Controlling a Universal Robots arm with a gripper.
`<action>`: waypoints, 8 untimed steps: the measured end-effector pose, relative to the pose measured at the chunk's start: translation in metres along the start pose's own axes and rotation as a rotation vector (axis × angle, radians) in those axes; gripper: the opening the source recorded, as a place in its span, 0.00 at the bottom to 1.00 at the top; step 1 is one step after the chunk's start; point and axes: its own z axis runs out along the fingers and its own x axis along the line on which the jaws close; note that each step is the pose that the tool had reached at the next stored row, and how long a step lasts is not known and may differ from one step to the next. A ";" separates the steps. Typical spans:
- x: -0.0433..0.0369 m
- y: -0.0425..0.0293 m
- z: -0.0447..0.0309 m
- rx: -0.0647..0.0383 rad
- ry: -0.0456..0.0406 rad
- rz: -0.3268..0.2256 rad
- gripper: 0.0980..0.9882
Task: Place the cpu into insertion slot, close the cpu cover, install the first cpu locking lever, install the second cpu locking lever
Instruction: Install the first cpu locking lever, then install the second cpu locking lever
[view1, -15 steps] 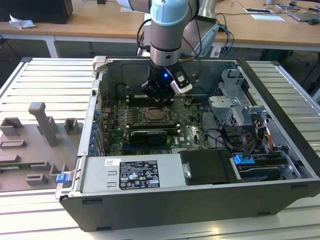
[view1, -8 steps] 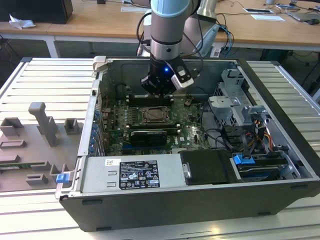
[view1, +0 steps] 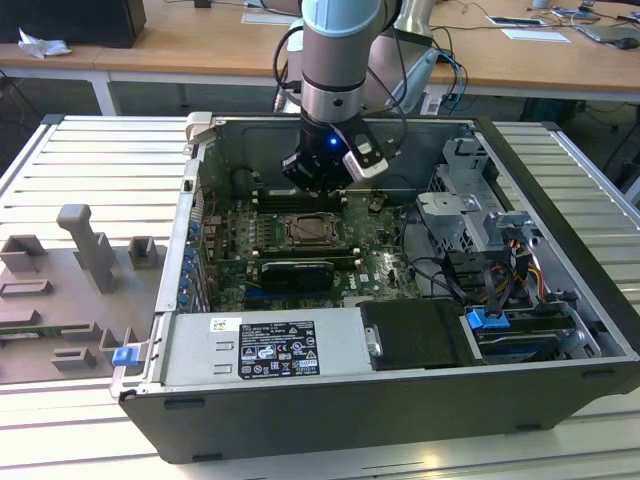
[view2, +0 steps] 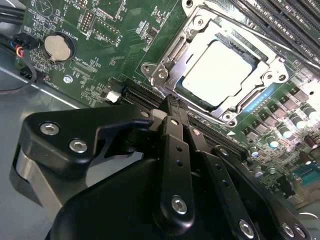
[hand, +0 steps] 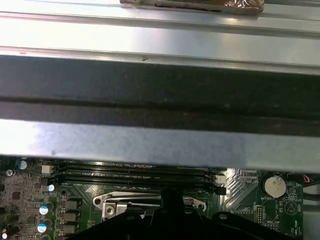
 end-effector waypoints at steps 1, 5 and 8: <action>0.0000 -0.0009 -0.0001 0.000 0.0000 0.000 0.01; 0.0002 -0.0026 -0.0002 0.000 0.0000 0.000 0.01; 0.0002 -0.0038 -0.0004 0.000 0.0000 0.000 0.01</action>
